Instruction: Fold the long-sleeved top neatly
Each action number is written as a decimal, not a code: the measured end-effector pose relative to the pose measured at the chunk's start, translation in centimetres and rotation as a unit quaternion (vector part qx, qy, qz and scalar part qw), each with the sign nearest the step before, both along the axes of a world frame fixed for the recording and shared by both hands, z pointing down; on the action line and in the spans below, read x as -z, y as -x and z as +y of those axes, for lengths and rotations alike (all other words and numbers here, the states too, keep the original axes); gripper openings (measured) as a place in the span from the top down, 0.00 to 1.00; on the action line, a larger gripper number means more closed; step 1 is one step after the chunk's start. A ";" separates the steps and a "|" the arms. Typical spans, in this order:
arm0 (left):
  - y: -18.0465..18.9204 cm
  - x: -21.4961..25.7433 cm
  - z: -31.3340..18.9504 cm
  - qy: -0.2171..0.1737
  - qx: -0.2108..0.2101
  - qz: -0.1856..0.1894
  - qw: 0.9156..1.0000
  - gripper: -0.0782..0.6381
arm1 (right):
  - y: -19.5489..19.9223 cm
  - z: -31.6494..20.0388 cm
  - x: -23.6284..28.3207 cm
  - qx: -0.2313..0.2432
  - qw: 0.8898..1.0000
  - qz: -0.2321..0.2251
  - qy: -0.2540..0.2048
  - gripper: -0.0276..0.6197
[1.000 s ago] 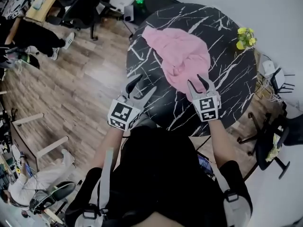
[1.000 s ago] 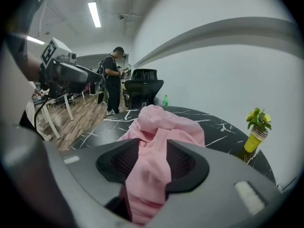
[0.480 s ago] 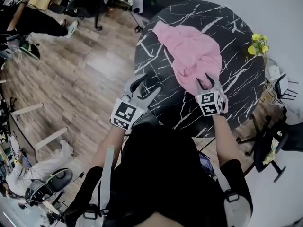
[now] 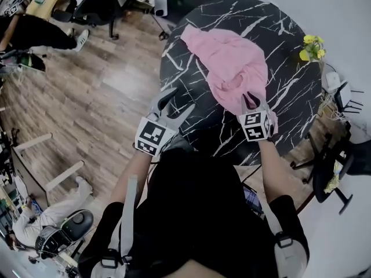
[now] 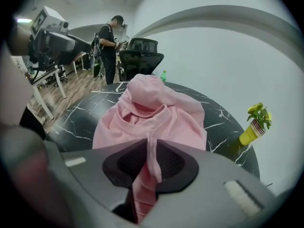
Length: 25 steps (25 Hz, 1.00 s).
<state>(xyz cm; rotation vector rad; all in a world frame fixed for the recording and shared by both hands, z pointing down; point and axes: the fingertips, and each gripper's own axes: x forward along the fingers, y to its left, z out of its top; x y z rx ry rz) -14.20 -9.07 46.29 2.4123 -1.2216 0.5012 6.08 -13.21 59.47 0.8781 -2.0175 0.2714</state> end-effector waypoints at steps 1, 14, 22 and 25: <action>-0.3 -0.1 -0.1 0.001 -0.006 -0.001 1.000 0.52 | -0.1 0.2 0.3 -0.007 1.000 -0.007 -0.001 0.85; -7.2 -1.7 -2.7 0.008 -0.155 -0.023 0.988 0.54 | -3.9 3.7 5.5 -0.096 0.992 -0.050 -0.057 0.87; -10.6 -2.8 -4.6 0.000 -0.236 -0.043 0.971 0.54 | -7.6 5.6 6.9 -0.159 0.984 -0.045 -0.072 0.88; -11.9 -3.1 -5.2 -0.002 -0.263 -0.048 0.964 0.54 | -8.7 6.6 7.3 -0.182 0.979 -0.041 -0.082 0.88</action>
